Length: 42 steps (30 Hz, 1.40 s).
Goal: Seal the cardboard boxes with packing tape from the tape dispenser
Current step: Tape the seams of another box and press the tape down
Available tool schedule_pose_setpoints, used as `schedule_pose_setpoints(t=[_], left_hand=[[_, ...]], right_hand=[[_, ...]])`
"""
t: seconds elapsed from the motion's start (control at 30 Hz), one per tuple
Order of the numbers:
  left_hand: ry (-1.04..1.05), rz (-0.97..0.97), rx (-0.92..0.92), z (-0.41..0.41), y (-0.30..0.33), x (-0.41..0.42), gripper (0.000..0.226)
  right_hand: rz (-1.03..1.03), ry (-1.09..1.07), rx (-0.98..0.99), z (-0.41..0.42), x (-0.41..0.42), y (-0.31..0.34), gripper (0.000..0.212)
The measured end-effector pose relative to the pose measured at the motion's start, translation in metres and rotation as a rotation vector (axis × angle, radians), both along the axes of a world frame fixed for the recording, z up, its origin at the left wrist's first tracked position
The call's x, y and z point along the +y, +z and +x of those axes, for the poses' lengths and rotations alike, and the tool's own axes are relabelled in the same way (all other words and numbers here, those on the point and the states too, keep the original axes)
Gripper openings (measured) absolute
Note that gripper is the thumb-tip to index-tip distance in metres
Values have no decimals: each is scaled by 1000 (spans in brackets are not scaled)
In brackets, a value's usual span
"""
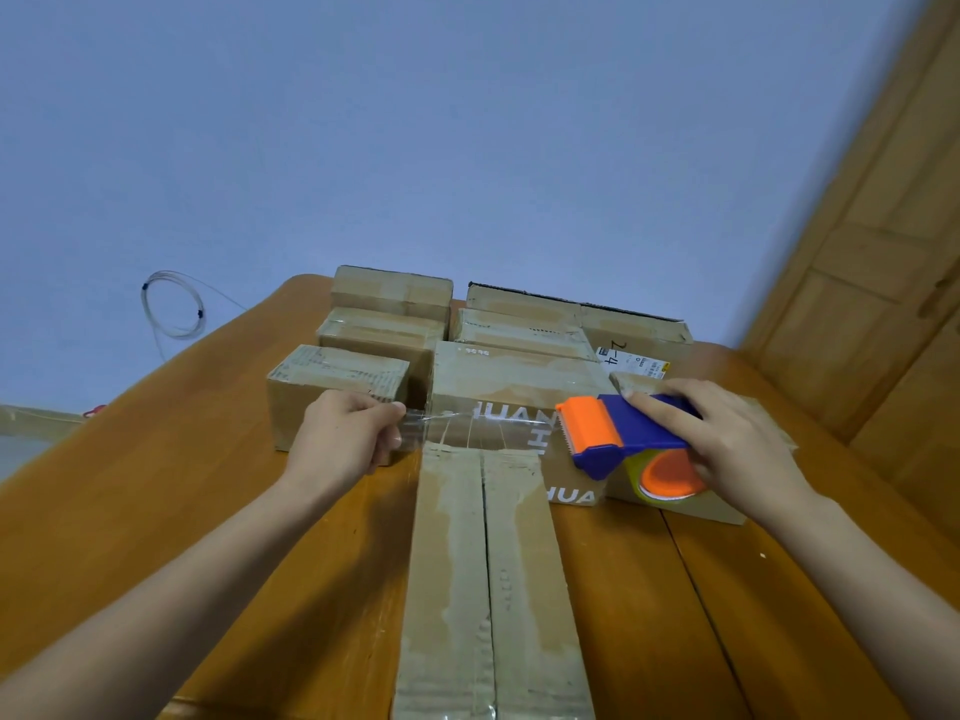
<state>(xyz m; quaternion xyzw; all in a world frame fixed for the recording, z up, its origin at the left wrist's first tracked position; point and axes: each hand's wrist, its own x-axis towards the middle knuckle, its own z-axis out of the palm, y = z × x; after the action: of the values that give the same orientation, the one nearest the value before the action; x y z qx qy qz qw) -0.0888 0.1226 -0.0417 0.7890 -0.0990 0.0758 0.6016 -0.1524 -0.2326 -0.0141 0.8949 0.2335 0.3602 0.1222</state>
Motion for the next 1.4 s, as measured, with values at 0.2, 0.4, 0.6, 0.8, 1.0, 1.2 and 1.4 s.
schedule_pose_setpoints(t=[0.2,0.4,0.6,0.8,1.0,1.2,1.4], left_hand=[[-9,49,54,5,-6,-2,45],[-12,78,68,5,-19,0,44],[-28,-34,136,-2,-35,-7,43],[12,-125,152,-11,-56,-23,46],[122,-52,-5,-21,-63,-33,44],[90,-102,43,-21,-70,-37,44],[27,15,198,-16,-93,-25,34]], right_hand=[[5,-12,36,6,-4,-8,92],[37,-48,67,10,-3,-31,96],[274,-85,41,0,7,-78,63],[562,-128,114,-4,28,-123,96],[726,-148,122,-8,46,-140,101],[772,-183,74,-13,54,-140,84],[792,-214,45,-16,59,-143,101]])
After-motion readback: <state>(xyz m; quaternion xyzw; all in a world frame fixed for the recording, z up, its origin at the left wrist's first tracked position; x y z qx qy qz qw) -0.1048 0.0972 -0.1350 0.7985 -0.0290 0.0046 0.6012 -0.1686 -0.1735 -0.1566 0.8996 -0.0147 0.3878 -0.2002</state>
